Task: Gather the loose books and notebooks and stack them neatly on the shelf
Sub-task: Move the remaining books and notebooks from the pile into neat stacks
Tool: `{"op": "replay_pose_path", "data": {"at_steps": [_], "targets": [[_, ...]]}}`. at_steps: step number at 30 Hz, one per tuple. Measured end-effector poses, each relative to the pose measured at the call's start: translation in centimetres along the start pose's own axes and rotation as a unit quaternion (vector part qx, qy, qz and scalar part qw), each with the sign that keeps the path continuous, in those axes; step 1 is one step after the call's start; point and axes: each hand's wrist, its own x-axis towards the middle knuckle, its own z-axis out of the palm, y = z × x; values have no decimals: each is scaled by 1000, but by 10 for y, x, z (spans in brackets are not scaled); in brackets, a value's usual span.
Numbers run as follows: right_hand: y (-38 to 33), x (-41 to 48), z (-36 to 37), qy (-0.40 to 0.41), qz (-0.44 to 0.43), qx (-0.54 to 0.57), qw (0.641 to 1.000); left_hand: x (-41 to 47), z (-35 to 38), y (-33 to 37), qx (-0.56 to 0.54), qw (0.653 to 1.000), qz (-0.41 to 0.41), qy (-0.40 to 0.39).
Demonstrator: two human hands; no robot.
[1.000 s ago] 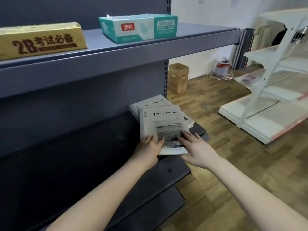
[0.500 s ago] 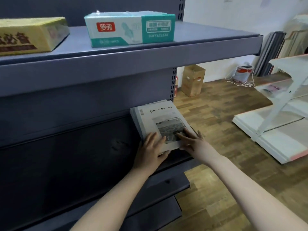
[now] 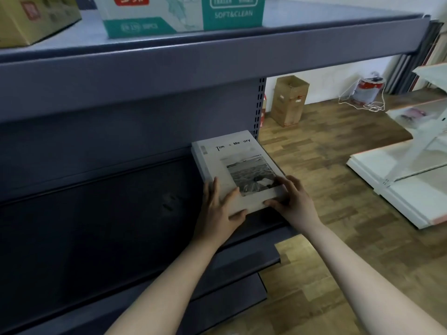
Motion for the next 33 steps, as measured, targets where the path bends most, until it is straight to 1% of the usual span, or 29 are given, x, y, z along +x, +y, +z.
{"op": "replay_pose_path", "data": {"at_steps": [6,9,12,15,20,23,27,33], "targets": [[0,-1,4,26,-1,4,1000,0,0,2,-30,999,-17,-15],[1,-1,5,38,-8,1,999,-1,-1,3,-52,998,-15,-29],[3,0,4,46,-16,6,999,-1,-4,5,-50,998,-10,-48],[4,-1,4,35,-11,0,999,-1,-5,4,-44,997,-10,-60],[6,-4,9,20,-30,-46,998,0,-5,1,-41,997,-5,-61],[8,-1,9,28,-30,-45,998,2,-6,1,-46,996,-10,-76],[11,0,7,17,-40,-42,998,2,-7,1,-45,994,-11,-96],[14,2,-3,-30,-43,-6,999,1,-9,4,-41,993,-15,-110]]}}
